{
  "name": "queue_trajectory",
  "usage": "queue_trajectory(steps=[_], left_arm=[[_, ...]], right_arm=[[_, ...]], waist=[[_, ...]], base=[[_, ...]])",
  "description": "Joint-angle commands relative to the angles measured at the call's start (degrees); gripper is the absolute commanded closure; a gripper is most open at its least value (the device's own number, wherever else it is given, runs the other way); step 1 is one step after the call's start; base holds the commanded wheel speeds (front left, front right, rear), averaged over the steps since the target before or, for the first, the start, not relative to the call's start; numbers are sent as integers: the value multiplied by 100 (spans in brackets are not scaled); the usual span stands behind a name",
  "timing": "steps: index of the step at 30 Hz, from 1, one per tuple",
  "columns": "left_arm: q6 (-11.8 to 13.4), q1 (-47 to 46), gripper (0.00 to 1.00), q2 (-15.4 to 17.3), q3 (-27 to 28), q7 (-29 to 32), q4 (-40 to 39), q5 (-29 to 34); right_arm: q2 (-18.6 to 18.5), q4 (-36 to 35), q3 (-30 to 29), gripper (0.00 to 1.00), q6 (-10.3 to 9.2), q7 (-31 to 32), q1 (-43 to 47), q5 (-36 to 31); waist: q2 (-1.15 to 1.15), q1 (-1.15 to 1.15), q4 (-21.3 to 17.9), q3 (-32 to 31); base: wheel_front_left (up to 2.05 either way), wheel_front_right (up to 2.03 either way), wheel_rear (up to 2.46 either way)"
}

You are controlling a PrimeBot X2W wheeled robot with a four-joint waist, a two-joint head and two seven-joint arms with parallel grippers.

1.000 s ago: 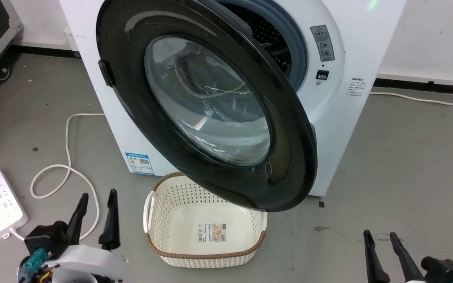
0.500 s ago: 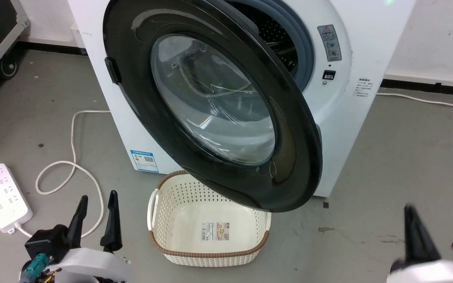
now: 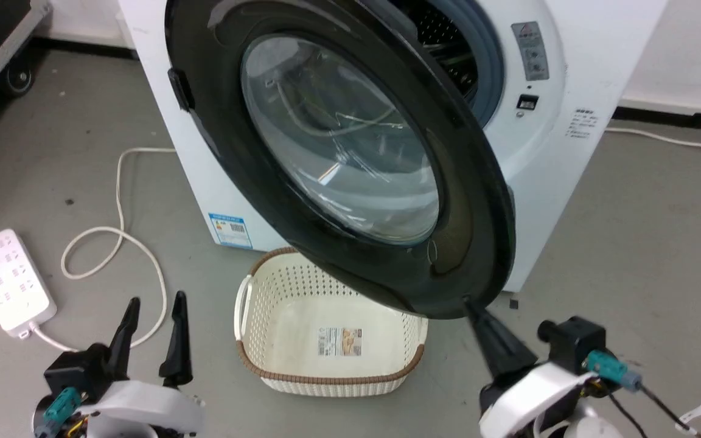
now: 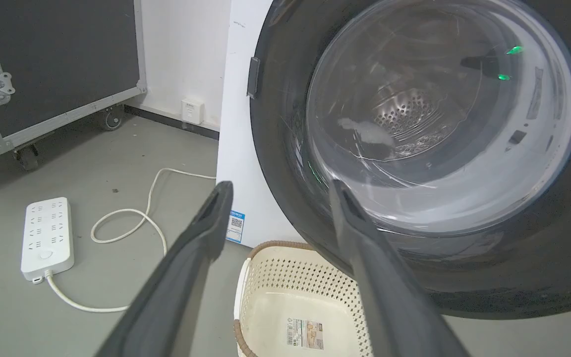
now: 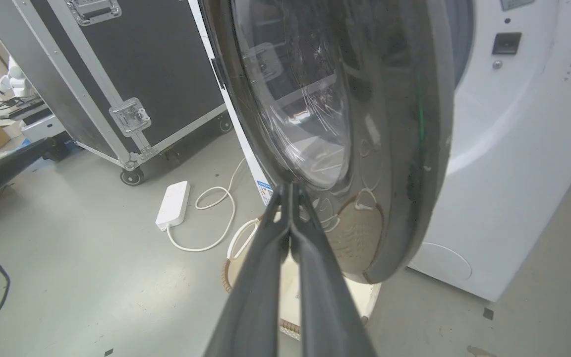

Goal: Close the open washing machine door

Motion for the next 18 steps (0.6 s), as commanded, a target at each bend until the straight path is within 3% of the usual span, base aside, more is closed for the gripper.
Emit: queue_trajectory(steps=[1, 8, 18], left_arm=[[-45, -112, 0, -3, -15, -25, 24, 47], [-138, -346, 0, -9, -177, -25, 114, 194], [-290, -678, 0, -48, -299, -25, 101, 466]], right_arm=[[-10, 136, -69, 100, 5, -60, -183, 1], [-10, 889, -460, 100, 5, -455, -688, 123], [-10, 1447, -1289, 100, 5, -711, -1528, -66]], waist=[[0, 0, 40, 58], [0, 0, 130, 228], [0, 0, 326, 666]], base=[[0, 0, 0], [0, 0, 0], [0, 0, 0]])
